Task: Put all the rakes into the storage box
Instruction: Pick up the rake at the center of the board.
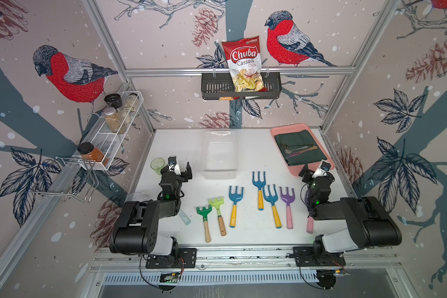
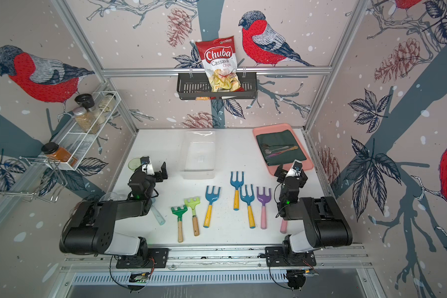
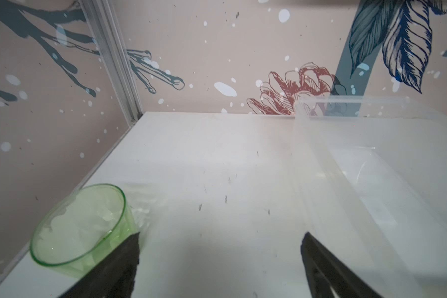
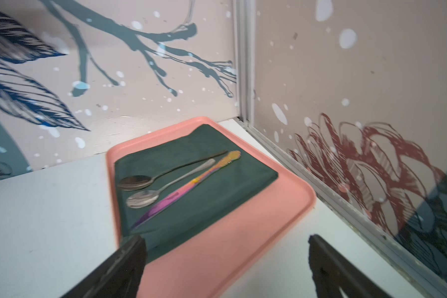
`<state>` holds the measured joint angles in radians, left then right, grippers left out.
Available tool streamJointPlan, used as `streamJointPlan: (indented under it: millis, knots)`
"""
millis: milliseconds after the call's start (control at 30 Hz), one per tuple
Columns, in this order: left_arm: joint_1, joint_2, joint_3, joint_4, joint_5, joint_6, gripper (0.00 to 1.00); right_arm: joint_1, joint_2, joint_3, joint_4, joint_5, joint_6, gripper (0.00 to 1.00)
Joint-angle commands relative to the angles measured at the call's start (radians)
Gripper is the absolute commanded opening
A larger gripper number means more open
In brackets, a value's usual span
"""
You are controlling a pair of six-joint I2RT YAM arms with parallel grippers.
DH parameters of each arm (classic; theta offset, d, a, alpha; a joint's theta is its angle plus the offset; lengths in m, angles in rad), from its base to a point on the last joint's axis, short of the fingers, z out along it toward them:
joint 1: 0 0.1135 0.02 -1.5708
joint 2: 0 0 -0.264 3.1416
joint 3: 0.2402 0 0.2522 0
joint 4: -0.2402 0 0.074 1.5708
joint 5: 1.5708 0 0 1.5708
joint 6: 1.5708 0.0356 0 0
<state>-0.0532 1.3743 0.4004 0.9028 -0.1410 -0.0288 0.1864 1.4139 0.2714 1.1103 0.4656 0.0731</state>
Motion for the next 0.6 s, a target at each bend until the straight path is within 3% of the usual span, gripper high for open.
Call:
streamJointPlan:
  millis: [0,100,200,267,367,433,567]
  knots:
    - [-0.023,-0.094,0.108,-0.343,-0.205,-0.143,0.96,0.101,-0.1,0.219,-0.56,0.139,0.026,1.0]
    - [-0.065,-0.158,0.145,-0.458,-0.211,-0.204,0.96,0.125,-0.085,0.46,-1.076,-0.002,0.238,1.0]
    - [-0.074,-0.175,0.208,-0.614,-0.092,-0.299,0.96,0.196,-0.041,0.584,-1.35,-0.123,0.314,1.0]
    - [-0.081,-0.164,0.253,-0.711,-0.005,-0.313,0.96,0.278,-0.031,0.612,-1.435,-0.144,0.336,1.0]
    - [-0.112,-0.182,0.267,-0.761,0.028,-0.331,0.96,0.379,-0.023,0.631,-1.524,-0.207,0.404,0.99]
    - [-0.127,-0.206,0.265,-0.778,0.041,-0.356,0.96,0.44,-0.022,0.625,-1.571,-0.253,0.45,0.93]
    - [-0.142,-0.241,0.254,-0.836,0.081,-0.388,0.96,0.566,-0.04,0.595,-1.626,-0.227,0.558,0.85]
